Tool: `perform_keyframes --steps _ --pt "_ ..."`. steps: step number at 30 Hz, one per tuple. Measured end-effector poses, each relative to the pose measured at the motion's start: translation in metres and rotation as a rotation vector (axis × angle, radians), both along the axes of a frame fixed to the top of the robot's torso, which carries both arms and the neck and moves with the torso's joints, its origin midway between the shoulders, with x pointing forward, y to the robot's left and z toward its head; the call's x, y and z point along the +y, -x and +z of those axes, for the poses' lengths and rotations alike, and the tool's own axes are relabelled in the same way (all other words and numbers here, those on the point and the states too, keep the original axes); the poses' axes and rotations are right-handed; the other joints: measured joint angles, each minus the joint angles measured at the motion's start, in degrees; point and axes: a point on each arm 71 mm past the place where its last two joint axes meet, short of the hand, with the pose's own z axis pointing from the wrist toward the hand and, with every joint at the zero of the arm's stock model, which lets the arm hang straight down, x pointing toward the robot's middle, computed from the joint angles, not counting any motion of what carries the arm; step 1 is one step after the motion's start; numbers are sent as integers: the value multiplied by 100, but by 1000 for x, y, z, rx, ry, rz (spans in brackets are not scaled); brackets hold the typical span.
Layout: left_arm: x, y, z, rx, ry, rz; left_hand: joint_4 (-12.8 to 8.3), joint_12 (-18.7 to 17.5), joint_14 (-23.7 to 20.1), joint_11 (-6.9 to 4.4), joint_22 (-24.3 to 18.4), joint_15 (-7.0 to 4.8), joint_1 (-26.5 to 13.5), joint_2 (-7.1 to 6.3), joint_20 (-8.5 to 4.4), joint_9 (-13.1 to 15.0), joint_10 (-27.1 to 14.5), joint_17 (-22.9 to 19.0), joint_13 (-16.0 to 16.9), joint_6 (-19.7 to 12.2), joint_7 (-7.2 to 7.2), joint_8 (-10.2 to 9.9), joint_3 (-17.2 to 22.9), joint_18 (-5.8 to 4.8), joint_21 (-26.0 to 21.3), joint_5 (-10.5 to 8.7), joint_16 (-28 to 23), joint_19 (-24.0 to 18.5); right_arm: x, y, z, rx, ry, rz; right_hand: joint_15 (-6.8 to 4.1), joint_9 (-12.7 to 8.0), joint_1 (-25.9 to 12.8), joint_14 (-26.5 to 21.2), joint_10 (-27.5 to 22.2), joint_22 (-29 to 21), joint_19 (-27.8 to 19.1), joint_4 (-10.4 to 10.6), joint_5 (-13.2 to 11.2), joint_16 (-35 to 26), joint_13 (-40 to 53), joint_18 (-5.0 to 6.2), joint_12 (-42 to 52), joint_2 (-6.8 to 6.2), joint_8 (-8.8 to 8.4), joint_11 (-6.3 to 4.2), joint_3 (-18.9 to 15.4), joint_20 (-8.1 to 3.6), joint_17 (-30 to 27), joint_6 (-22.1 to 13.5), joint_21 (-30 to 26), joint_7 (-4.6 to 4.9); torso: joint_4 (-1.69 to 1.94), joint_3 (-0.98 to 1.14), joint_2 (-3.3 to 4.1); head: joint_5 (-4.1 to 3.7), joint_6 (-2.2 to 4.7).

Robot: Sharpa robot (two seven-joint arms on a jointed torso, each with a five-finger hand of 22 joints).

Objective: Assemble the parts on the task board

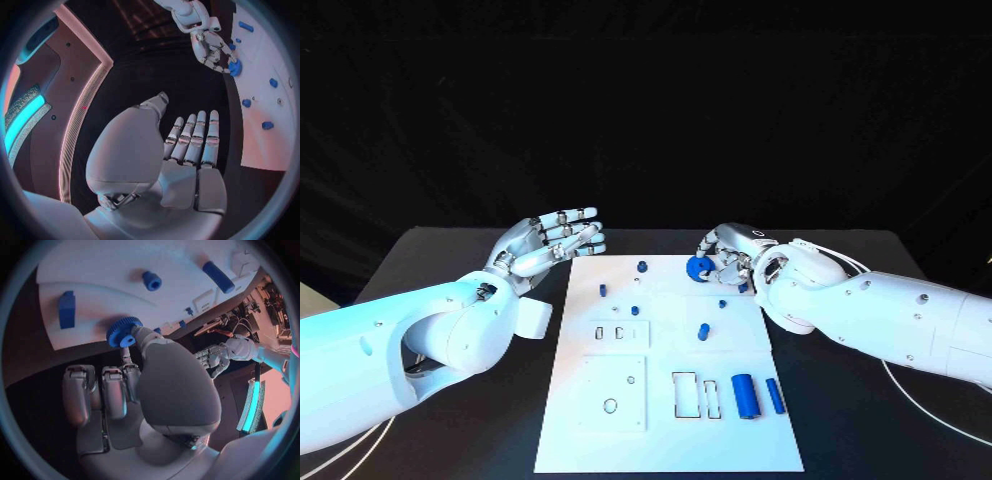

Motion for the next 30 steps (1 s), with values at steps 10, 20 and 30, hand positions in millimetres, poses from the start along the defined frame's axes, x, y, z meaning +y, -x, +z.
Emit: perform_keyframes --steps 10,20,30 --pt "-1 0 0 0 2 -4 0 0 0 -10 0 0 0 0 -1 8 53 -6 9 41 1 21 0 0 0 0 0 41 56 19 11 -77 -24 135 0 0 -2 0 0 4 20 8 -5 0 0 -71 0 1 0 0 23 -19 0 1 110 -1 1 1 -1 49 29" --pt "-4 0 0 0 5 -10 0 0 20 -30 0 21 0 0 -1 11 73 -6 8 91 10 21 0 0 -1 0 0 41 96 23 7 -126 6 187 -19 0 -12 -20 -1 4 20 -13 30 0 -1 -90 0 10 0 1 84 -19 2 1 154 -1 12 -9 -3 59 27" --pt "-4 0 0 1 5 -9 0 22 21 -7 -1 21 0 0 -1 16 96 -12 14 91 10 46 0 0 -1 0 0 41 111 23 -14 -124 49 186 -19 0 -29 -20 -1 3 19 -23 29 0 -1 -91 0 25 0 1 119 -19 4 1 154 -1 15 -7 8 103 31"
